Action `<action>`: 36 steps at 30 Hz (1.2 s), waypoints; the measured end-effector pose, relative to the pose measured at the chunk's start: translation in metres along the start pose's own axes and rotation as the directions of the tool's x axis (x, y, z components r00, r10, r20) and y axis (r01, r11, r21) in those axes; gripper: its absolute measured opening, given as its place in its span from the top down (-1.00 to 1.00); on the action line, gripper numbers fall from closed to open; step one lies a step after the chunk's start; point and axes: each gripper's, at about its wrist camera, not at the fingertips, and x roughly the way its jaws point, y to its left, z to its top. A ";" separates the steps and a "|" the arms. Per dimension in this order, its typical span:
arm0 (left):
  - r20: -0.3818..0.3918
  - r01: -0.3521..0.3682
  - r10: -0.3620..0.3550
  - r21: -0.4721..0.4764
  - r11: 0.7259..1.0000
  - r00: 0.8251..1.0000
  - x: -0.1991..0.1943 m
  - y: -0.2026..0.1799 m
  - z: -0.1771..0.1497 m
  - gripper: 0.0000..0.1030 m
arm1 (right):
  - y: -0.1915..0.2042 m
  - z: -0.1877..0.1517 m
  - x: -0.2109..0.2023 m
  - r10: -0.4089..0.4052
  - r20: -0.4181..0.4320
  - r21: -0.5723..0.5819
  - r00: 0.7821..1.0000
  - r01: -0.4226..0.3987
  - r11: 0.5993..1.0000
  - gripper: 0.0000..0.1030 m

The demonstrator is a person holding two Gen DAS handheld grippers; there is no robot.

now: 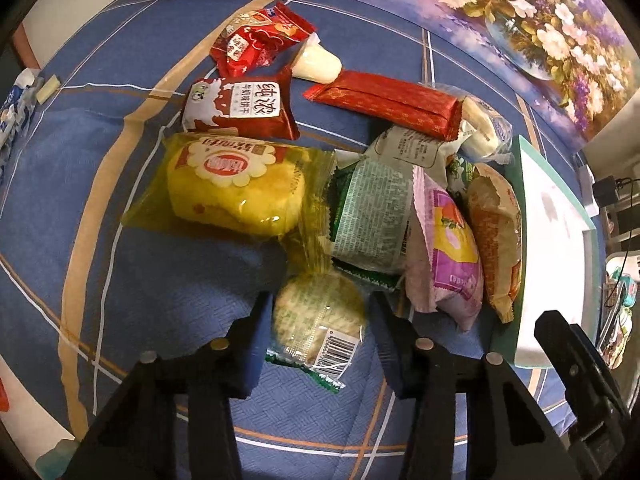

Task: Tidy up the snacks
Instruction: 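Grasp the green-wrapped round biscuit with the left tool while the right tool grasps the yellow Swiss roll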

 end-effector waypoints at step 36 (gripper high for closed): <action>0.079 0.088 -0.075 -0.185 0.979 0.994 -0.035 0.049 0.002 -0.18 | 0.049 0.036 0.047 0.102 -0.042 -0.173 0.994 -0.108 0.979 -0.18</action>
